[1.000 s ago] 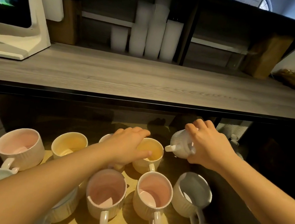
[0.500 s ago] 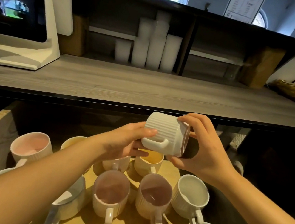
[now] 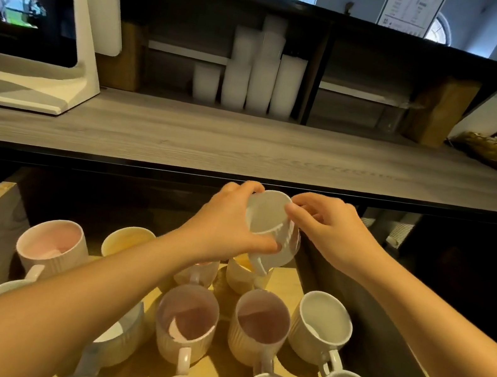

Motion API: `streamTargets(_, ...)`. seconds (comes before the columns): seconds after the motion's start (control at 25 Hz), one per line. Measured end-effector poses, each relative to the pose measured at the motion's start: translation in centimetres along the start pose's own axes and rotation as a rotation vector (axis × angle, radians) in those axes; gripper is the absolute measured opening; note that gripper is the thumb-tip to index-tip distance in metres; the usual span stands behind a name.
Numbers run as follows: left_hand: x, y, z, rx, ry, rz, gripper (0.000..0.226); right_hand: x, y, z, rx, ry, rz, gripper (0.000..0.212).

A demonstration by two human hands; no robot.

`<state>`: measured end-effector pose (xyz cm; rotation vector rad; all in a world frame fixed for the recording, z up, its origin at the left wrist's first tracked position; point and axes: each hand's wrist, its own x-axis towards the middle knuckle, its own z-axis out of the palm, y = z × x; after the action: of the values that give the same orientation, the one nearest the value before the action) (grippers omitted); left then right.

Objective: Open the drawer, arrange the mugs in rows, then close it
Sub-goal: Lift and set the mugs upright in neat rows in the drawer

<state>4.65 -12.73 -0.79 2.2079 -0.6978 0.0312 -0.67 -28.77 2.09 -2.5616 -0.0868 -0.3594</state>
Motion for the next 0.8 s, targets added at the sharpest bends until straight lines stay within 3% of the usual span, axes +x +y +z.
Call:
streamTargets(0.2,0.6,0.4,2.3,0.225,0.001,0.113,0.09,2.8,0.6,-0.1,-0.266,-0.07,0.1,0.021)
streamTargets(0.52,2.4,0.4,3.5,0.036,-0.155,0.052,0.078,5.3,4.8,-0.7,-0.428,-0.095,0.154,0.02)
streamTargets(0.8,3.6,-3.4,4.5,0.459,-0.292,-0.118,0.079,6.5,7.4,0.6,-0.63,-0.188,0.192,0.029)
